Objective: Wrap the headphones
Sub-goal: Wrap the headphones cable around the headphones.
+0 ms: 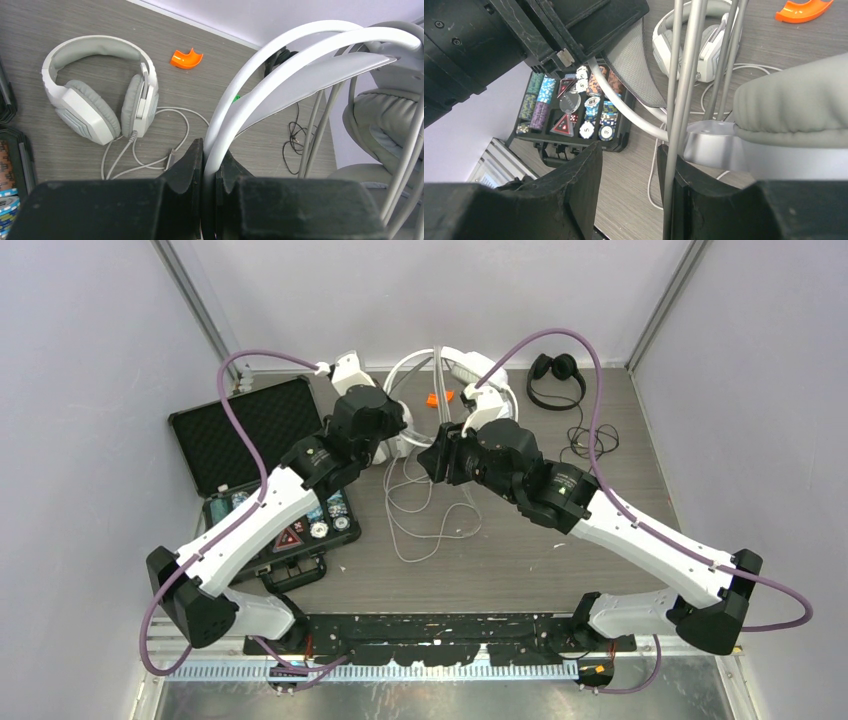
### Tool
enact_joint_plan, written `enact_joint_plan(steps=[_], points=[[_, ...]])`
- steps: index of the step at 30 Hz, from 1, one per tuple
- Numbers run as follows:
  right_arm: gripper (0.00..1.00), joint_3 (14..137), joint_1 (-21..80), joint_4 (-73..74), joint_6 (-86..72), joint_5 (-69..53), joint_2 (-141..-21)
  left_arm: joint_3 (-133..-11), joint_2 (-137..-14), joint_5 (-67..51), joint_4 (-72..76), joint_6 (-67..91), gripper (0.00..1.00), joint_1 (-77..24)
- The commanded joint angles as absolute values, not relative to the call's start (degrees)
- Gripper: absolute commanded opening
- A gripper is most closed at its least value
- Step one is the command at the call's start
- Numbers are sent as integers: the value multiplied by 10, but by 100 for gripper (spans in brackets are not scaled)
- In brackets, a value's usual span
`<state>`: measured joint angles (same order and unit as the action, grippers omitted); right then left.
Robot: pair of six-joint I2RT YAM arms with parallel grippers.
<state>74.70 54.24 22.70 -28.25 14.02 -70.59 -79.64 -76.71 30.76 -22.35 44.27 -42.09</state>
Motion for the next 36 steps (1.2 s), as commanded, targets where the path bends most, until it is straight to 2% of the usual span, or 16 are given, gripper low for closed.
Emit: enact_joint_plan(steps=[1, 9, 15, 24, 29, 36], points=[[50, 770, 533, 211, -241, 211, -691, -787, -718, 276, -104, 441, 0, -418], [57, 777, 533, 200, -239, 217, -689, -773, -717, 276, -102, 440, 0, -418], [58, 783, 533, 193, -241, 231, -682, -773, -720, 279, -111, 440, 0, -419], [46, 766, 531, 188, -259, 198, -678, -740, -706, 246, -71, 393, 0, -418], [46, 749, 514, 202, -323, 171, -674, -716, -691, 207, -36, 354, 0, -418], [46, 737, 499, 219, -368, 139, -666, -715, -684, 233, -47, 365, 0, -418]])
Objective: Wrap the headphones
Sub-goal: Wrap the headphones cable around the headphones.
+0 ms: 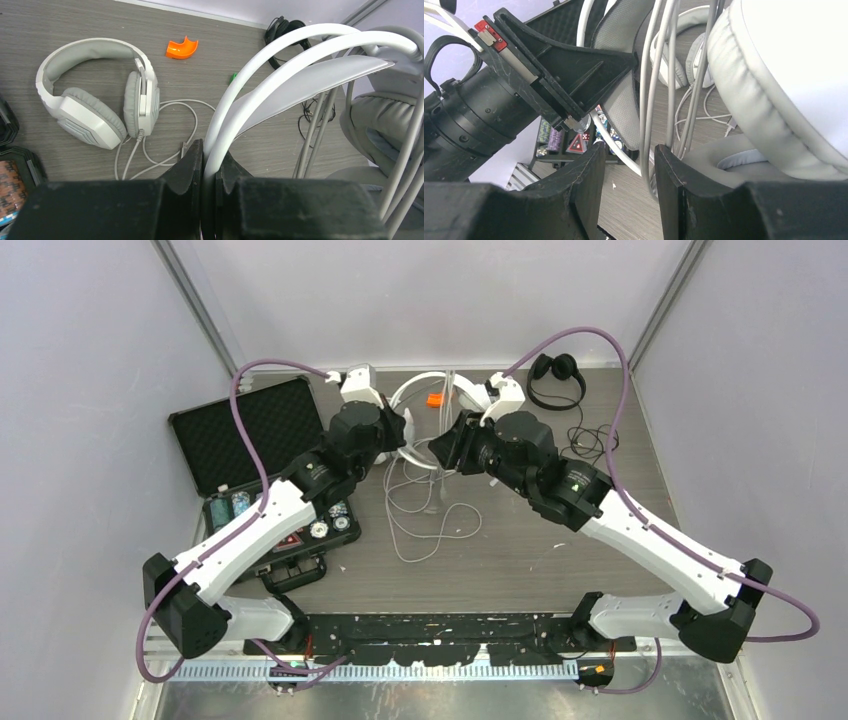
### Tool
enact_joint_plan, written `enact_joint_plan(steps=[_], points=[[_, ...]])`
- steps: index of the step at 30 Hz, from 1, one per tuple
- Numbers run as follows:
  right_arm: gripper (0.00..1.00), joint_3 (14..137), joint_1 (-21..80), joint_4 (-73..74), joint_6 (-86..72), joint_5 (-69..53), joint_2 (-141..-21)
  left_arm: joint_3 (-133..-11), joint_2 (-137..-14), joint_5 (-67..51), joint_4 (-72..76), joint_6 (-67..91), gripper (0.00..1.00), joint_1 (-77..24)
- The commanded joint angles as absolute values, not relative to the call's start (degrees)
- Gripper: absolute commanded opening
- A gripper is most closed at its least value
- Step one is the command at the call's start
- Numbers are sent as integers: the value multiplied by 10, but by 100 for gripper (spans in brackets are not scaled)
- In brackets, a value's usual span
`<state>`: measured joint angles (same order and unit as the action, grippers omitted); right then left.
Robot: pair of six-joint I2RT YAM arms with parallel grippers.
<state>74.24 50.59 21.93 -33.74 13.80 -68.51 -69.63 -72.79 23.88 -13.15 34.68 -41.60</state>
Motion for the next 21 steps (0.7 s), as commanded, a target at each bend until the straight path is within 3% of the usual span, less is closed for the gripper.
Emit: enact_joint_plan(steps=[1, 12, 21], points=[[46, 736, 499, 220, -367, 135, -664, -717, -684, 238, -49, 367, 0, -418], [54, 741, 499, 203, -346, 49, -602, -768, -694, 328, -132, 417, 0, -418], [53, 618, 499, 155, -480, -65, -535, -794, -681, 391, -142, 453, 0, -418]])
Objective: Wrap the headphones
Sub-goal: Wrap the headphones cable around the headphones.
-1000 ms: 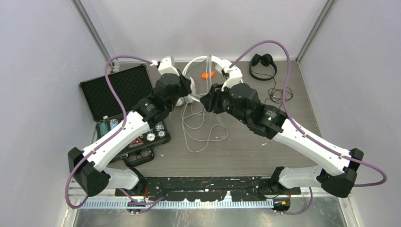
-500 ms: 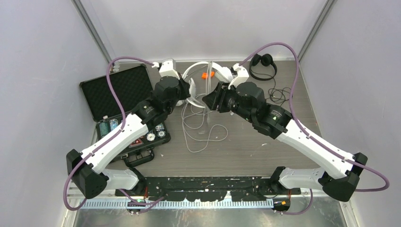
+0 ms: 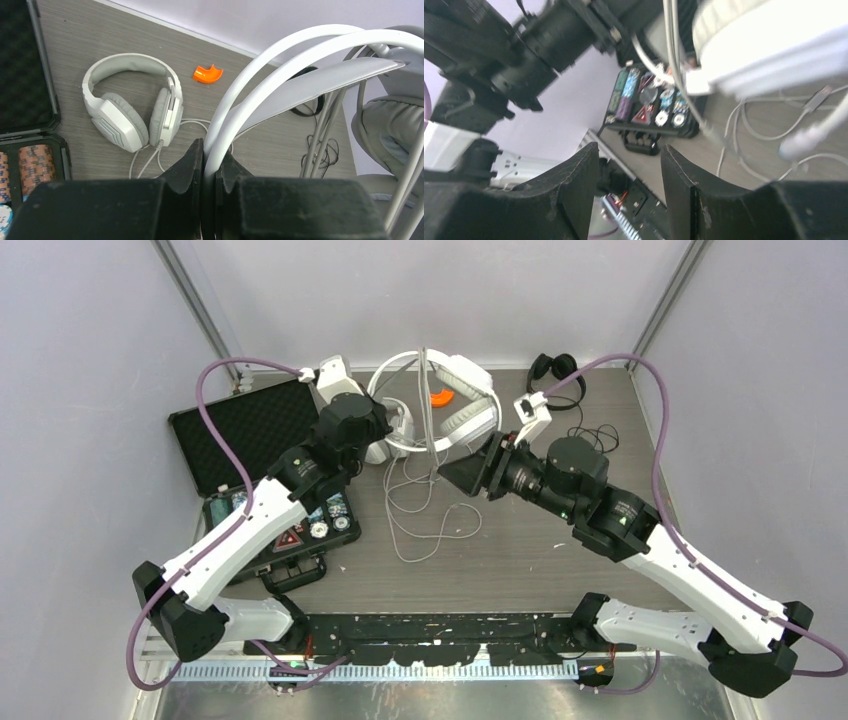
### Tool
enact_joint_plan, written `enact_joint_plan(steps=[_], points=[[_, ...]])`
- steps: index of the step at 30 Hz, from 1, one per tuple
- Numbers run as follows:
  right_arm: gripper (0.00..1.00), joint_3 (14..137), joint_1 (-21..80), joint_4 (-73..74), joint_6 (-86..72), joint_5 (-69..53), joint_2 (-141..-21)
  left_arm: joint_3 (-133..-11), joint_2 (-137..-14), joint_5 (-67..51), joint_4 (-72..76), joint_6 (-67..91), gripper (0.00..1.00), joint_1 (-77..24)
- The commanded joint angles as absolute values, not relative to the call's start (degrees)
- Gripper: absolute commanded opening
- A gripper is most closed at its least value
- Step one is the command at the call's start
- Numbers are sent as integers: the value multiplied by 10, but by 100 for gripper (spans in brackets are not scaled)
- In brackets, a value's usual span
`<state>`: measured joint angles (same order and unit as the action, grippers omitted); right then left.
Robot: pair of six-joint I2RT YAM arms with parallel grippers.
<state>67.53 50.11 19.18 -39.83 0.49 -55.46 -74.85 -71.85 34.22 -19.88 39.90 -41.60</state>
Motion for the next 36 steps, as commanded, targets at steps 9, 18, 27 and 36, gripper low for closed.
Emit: enact_joint_plan(steps=[9, 18, 27, 36], points=[[54, 503, 498, 165, -664, -13, -496, -771, -653, 396, -95, 467, 0, -418], [56, 482, 483, 249, -933, 90, -506, -762, -633, 386, -87, 462, 0, -418], [61, 484, 421, 282, -1057, 95, -526, -752, -623, 363, -86, 464, 0, -418], [61, 519, 417, 245, -1093, 22, -604, -744, -622, 355, -77, 461, 0, -418]])
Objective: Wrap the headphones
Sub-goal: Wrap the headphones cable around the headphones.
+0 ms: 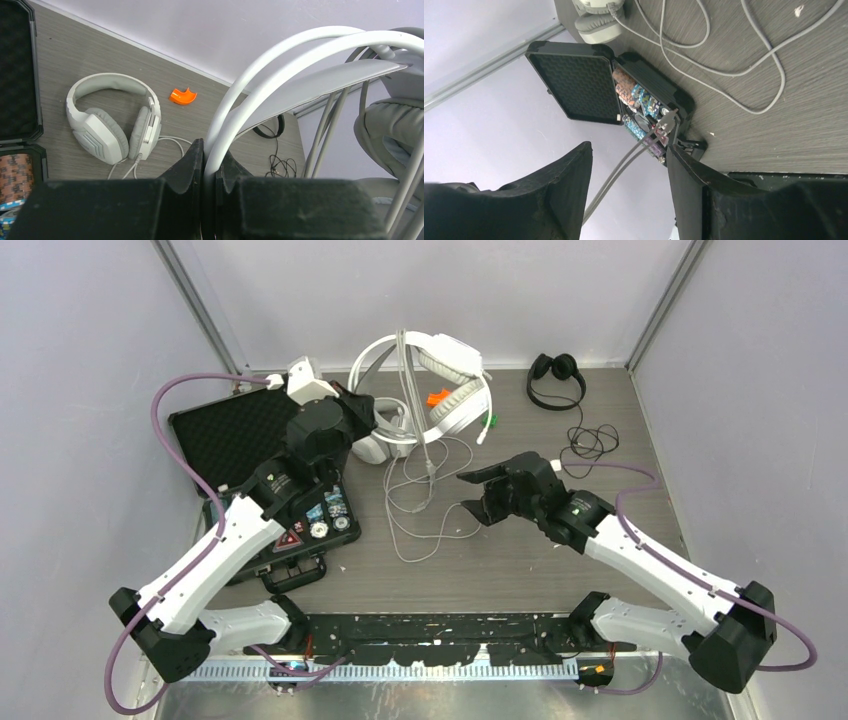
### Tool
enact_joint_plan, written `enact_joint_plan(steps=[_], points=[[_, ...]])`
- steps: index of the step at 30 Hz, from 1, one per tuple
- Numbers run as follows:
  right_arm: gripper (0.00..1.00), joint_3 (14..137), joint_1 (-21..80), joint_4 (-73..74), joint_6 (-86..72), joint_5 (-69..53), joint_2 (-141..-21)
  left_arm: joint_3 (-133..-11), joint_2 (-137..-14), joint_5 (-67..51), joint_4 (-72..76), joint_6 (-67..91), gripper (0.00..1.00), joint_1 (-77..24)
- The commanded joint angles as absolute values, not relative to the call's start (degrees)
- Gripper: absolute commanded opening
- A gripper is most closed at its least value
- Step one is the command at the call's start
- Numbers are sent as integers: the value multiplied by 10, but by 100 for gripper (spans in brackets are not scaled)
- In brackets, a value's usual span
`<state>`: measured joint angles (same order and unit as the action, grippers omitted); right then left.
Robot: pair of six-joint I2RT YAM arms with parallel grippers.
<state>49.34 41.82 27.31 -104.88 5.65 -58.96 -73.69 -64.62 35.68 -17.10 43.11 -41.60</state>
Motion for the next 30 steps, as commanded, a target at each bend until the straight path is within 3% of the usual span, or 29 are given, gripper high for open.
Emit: enact_joint_plan(steps=[1, 12, 14, 18, 20, 30], points=[[62, 517, 417, 240, -1101, 15, -609, -743, -623, 353, -76, 461, 0, -418], [58, 491, 422, 187, -1148, -41, -647, -740, -634, 344, -61, 462, 0, -418], [49, 473, 422, 155, -1161, -37, -658, -740, -632, 337, -64, 476, 0, -418], [10, 444, 415, 70, -1146, -3, -672, -750, -624, 318, -91, 502, 0, -418], [2, 447, 408, 64, -1115, 33, -668, -771, -626, 312, -138, 512, 0, -418], [0, 419, 339, -30, -979, 68, -635, -766, -593, 119, -208, 507, 0, -417]])
